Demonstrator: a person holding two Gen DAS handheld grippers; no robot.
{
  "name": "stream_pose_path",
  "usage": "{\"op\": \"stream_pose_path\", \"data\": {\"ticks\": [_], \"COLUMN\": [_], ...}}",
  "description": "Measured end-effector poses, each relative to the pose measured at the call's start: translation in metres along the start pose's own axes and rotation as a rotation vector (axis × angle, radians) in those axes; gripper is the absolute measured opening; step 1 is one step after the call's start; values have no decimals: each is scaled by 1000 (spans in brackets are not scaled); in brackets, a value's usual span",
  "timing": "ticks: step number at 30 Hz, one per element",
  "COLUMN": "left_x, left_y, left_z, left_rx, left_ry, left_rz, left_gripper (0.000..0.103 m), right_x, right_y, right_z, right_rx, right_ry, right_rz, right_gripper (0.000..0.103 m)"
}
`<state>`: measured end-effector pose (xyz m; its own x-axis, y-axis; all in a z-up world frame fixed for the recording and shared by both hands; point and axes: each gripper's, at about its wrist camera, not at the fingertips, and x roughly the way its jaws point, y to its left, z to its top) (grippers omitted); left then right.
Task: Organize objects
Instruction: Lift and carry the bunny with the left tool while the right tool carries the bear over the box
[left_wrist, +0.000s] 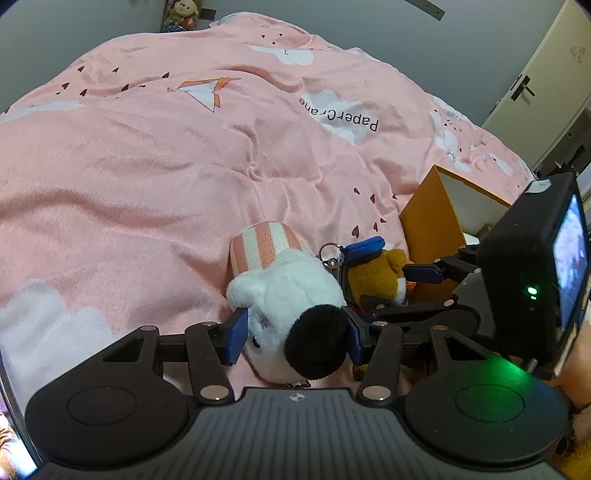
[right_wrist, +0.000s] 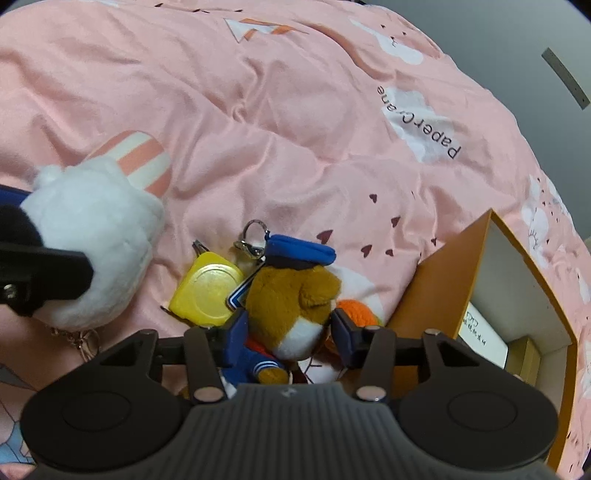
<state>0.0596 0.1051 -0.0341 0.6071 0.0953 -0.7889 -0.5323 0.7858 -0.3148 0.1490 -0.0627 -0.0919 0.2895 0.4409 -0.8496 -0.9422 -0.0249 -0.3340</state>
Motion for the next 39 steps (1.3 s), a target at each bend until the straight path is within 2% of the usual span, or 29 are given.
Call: {"op": "stream_pose_path", "data": {"ticks": [4, 7, 9, 11, 13, 17, 21, 31, 34, 37, 39], "left_x": [0, 1, 2, 3, 3, 3, -1, -43, -58, -70, -71], "left_y": [2, 5, 6, 5, 5, 5, 2, -36, -59, -79, -88], "left_z": [0, 0, 0, 0, 0, 0, 0, 4, 5, 12, 21], "left_rx": [-6, -18, -20, -18, -18, -18, 2, 160, 235, 290, 291], "left_ry": [0, 3, 5, 7, 7, 6, -12, -192, -255, -276, -256], "left_rz": [-6, -11, -11, -10, -10, -12, -33, -169, -229, -312, -382], "left_gripper": [60, 60, 60, 60, 60, 60, 60, 59, 60, 60, 60], "right_x": [-7, 1, 6, 8, 11, 8, -17, -121, -150, -172, -181], "right_y": [-2, -11, -15, -10, -7, -13, -15, -56, -82, -104, -116], "right_z": [1, 2, 2, 3, 3, -1, -8, -28, -41, -53, -60], "right_rx": [8, 67, 90, 60, 43, 75, 101, 149, 225, 268, 280], "right_ry": [-27, 4, 35, 51, 54, 21, -54, -265, -307, -327, -324], "right_rz": [48, 67, 69, 57, 36, 30, 19, 20, 68, 63, 33], "right_gripper": [48, 50, 52, 54, 52, 43, 42, 42, 42, 42, 42]}}
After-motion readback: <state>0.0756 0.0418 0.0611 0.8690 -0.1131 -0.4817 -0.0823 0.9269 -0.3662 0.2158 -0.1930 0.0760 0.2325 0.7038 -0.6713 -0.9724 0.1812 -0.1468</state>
